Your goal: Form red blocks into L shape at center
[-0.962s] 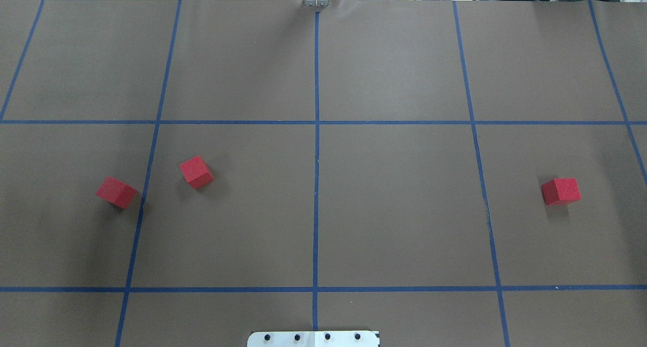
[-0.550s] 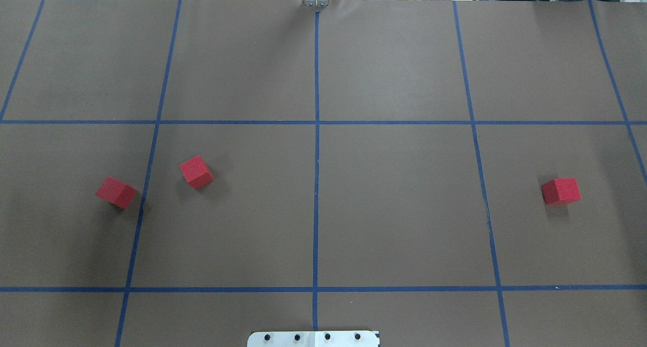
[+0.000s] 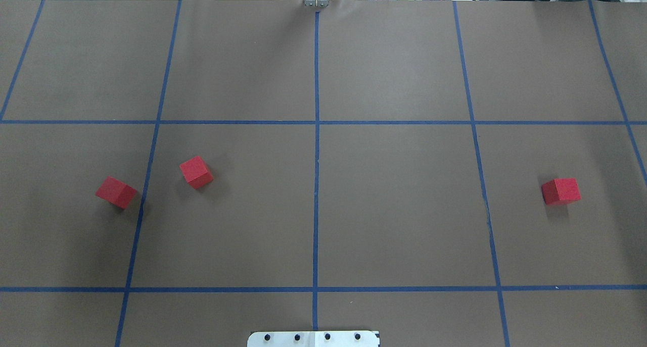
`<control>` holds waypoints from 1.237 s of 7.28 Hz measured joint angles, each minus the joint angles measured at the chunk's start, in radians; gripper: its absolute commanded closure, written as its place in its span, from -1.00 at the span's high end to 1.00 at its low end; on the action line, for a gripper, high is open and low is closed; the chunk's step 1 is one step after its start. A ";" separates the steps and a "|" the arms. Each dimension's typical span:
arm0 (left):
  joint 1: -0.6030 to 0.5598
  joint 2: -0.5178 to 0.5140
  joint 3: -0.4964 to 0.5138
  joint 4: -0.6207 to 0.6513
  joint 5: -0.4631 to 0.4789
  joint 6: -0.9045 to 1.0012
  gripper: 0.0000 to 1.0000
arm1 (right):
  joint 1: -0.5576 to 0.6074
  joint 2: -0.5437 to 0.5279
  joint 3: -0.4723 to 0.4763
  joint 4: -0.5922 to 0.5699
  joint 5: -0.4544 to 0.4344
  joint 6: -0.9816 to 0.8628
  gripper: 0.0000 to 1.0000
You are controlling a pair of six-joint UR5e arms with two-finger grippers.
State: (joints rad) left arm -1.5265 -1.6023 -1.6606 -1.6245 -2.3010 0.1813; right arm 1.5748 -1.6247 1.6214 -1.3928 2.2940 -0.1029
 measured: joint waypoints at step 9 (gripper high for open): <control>0.000 0.005 -0.021 -0.001 -0.078 0.001 1.00 | -0.500 -0.145 0.258 0.318 -0.169 0.805 0.99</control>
State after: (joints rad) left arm -1.5263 -1.5970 -1.6812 -1.6260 -2.3788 0.1823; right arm 1.0749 -1.7702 1.8793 -1.0744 2.1253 0.7024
